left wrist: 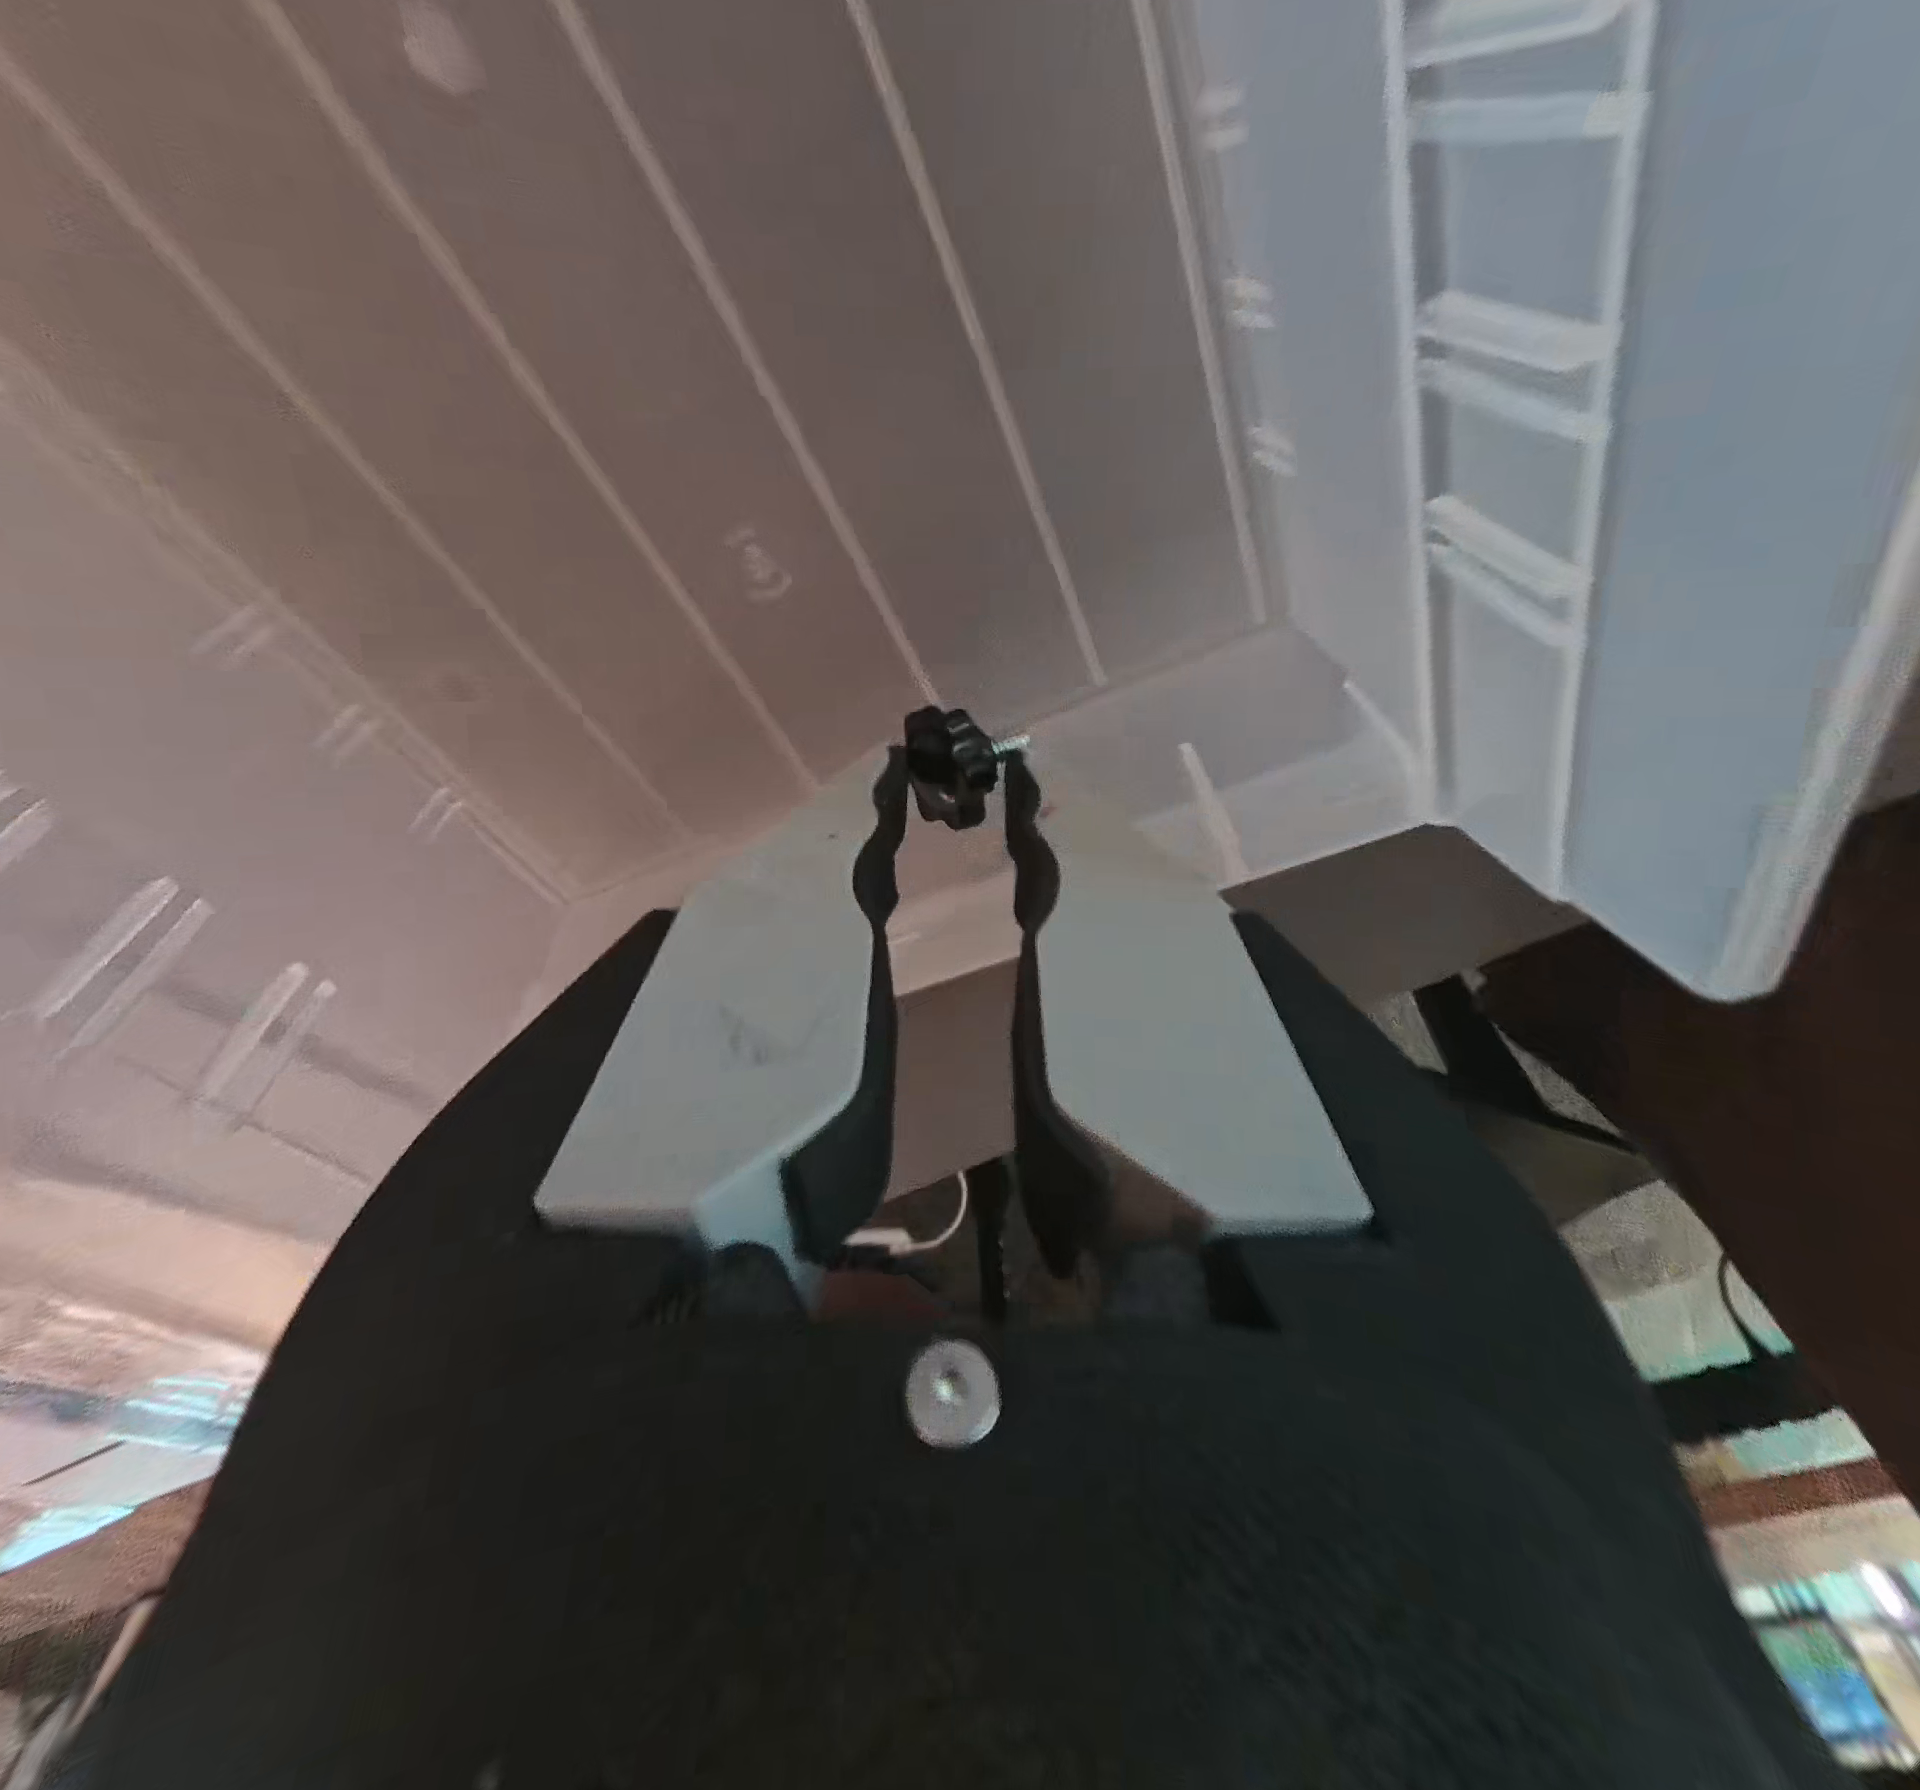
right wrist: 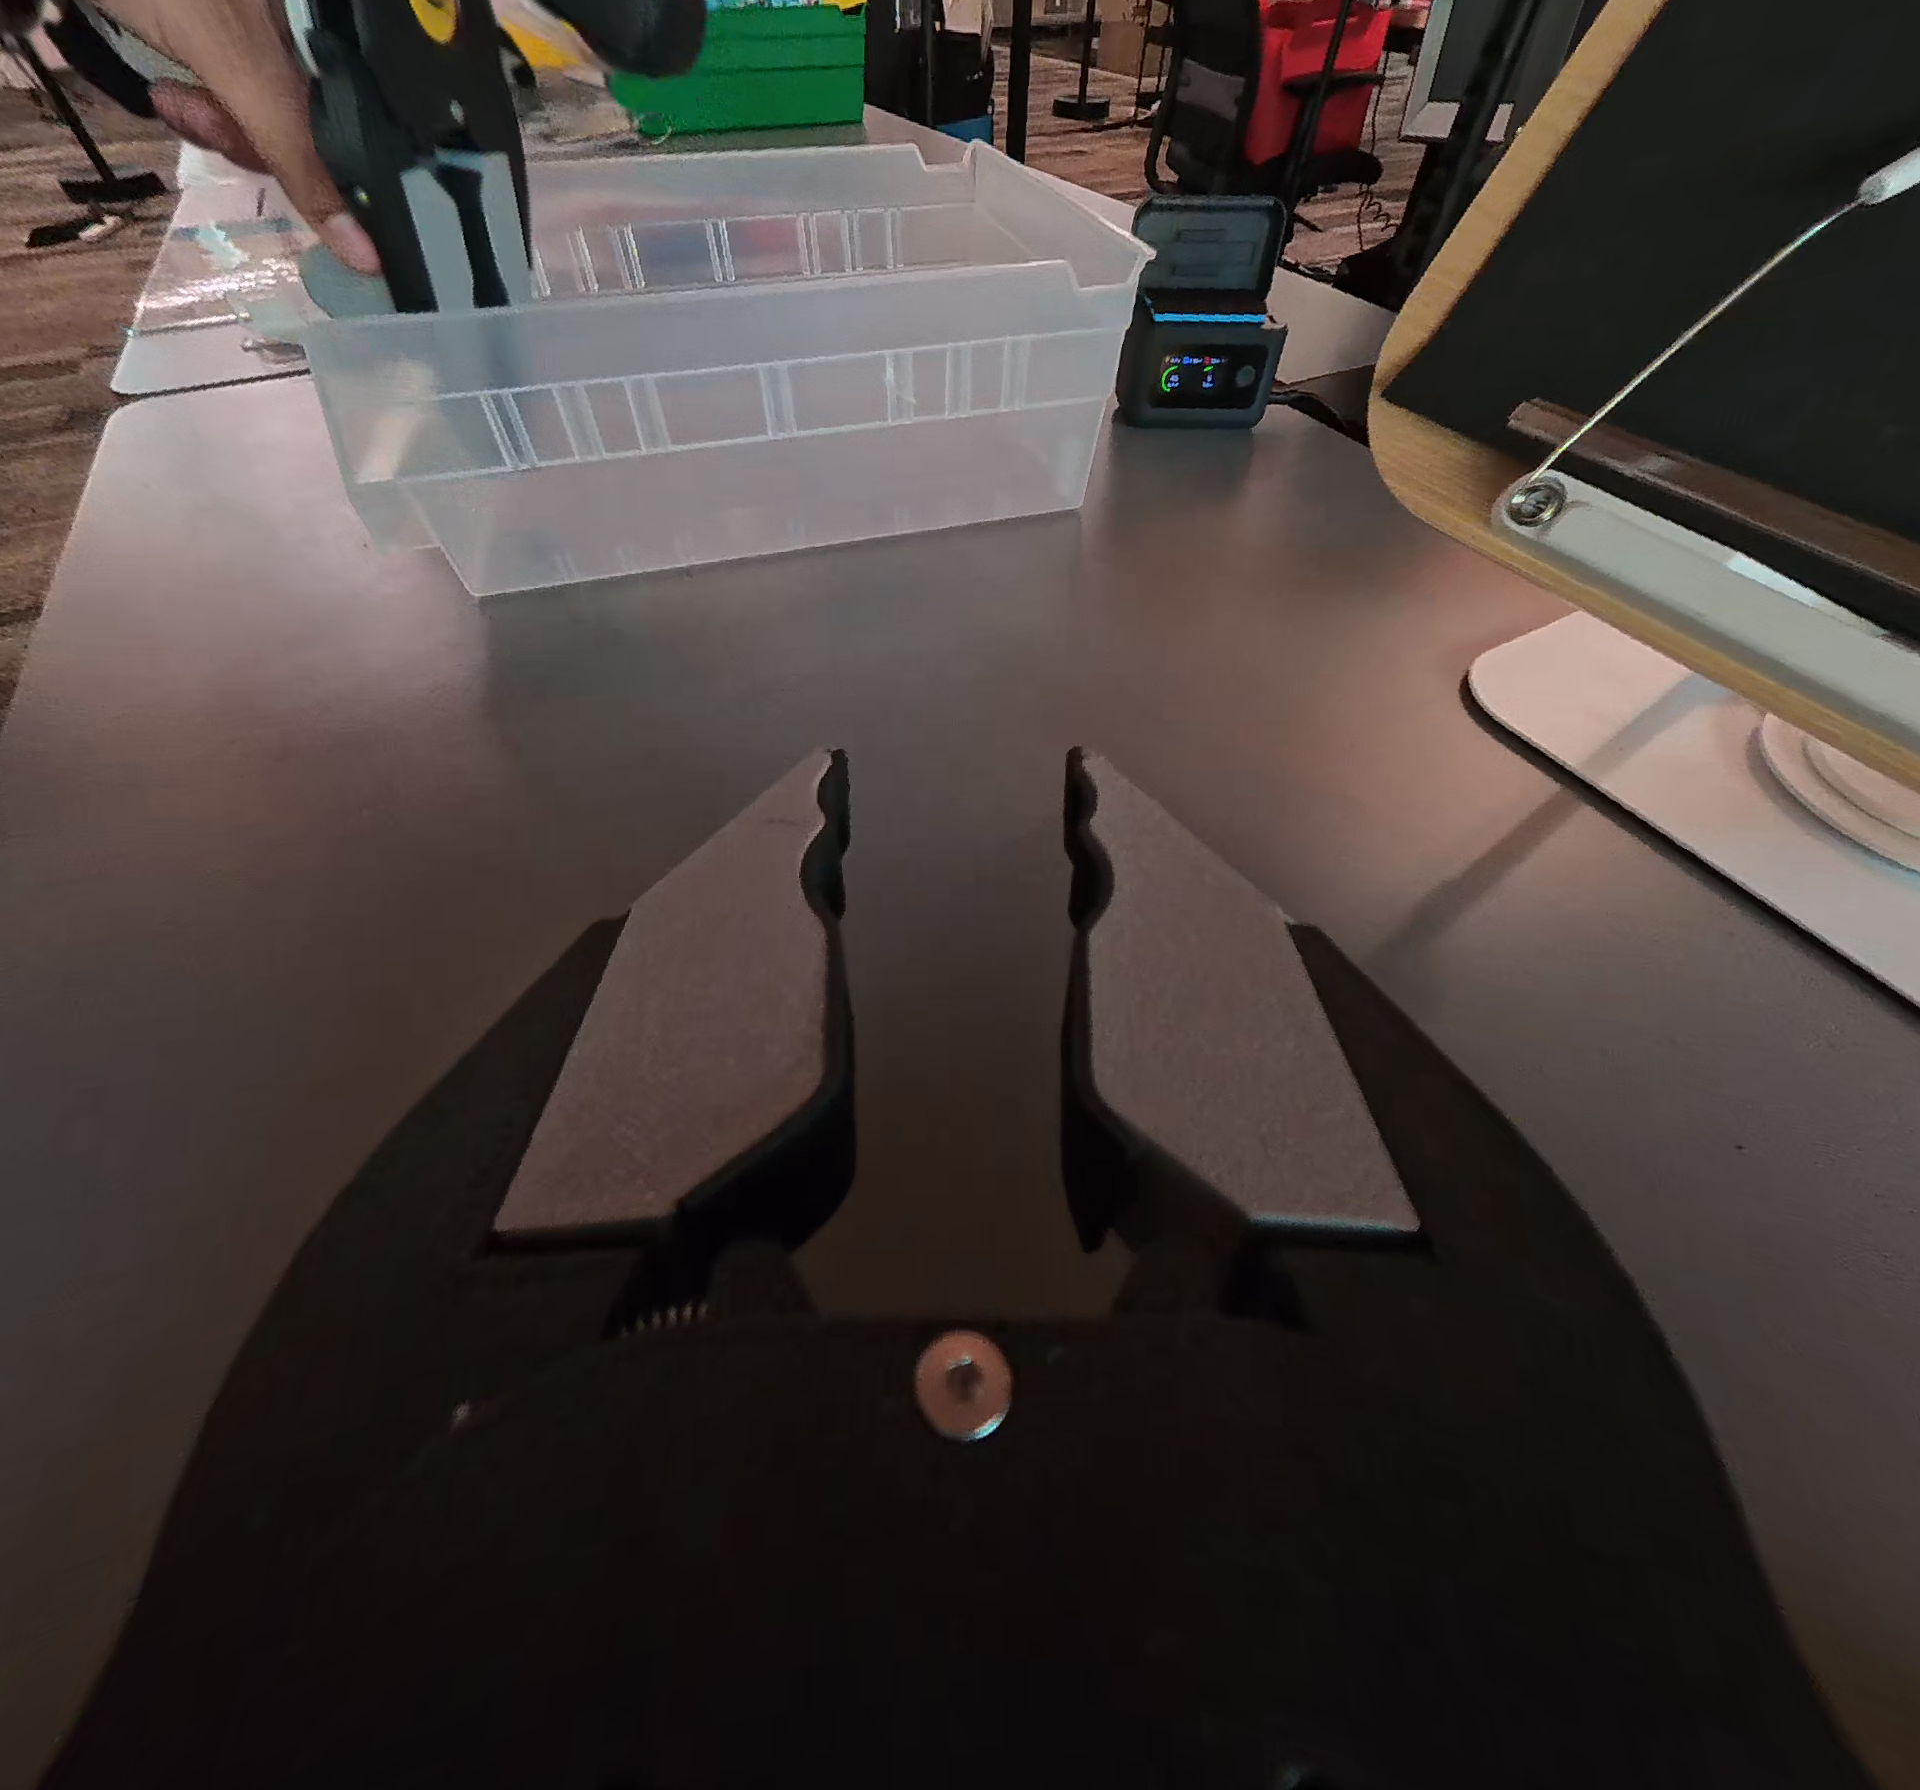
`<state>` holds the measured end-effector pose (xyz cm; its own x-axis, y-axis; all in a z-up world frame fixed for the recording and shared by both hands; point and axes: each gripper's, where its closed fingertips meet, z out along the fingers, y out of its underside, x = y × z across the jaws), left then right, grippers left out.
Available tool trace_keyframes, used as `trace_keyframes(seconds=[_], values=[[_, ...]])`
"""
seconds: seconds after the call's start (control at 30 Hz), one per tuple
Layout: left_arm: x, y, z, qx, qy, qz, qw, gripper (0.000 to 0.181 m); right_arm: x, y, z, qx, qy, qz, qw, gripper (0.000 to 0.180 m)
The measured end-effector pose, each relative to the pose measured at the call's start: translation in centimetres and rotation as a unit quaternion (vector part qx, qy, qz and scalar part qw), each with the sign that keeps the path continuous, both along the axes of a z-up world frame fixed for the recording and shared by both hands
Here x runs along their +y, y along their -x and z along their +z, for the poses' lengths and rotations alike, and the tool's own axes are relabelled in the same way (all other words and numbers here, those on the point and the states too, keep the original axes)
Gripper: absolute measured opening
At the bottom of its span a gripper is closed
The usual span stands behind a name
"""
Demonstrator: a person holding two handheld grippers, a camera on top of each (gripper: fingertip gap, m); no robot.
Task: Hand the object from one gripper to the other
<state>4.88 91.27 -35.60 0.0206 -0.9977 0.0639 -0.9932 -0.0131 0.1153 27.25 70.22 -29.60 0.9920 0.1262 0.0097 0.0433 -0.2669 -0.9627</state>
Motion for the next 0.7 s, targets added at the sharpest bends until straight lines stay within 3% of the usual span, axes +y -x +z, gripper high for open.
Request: trace_keyframes(seconds=[0.03, 0.27, 0.4, 0.5, 0.6, 0.7], values=[[0.1, -0.2, 0.5, -0.011, 0.002, 0.004, 1.0, 0.015, 0.0, -0.1, 0.1, 0.002, -0.002, -0.001, 1.0, 0.038], [0.4, -1.4, 3.6, -0.065, 0.005, 0.005, 0.998, 0.014, 0.1, -0.7, -0.4, 0.019, 0.005, -0.007, 1.0, 0.038], [-1.5, -4.9, 8.1, -0.174, 0.02, -0.026, 0.984, 0.015, 0.1, -0.1, -0.4, 0.028, 0.007, 0.012, 1.0, 0.041], [-5.6, -9.1, 13.4, -0.314, 0.028, -0.088, 0.945, 0.015, 0.1, 1.5, -0.4, 0.043, 0.011, 0.06, 0.997, 0.043], [-13.5, -12.7, 17.9, -0.465, 0.102, -0.138, 0.869, 0.015, 0.0, 2.9, 0.1, 0.046, 0.002, 0.101, 0.994, 0.05], [-19.6, -15.8, 18.2, -0.556, 0.145, -0.153, 0.804, 0.014, -1.3, 5.6, 1.0, 0.08, -0.001, 0.2, 0.977, 0.045]])
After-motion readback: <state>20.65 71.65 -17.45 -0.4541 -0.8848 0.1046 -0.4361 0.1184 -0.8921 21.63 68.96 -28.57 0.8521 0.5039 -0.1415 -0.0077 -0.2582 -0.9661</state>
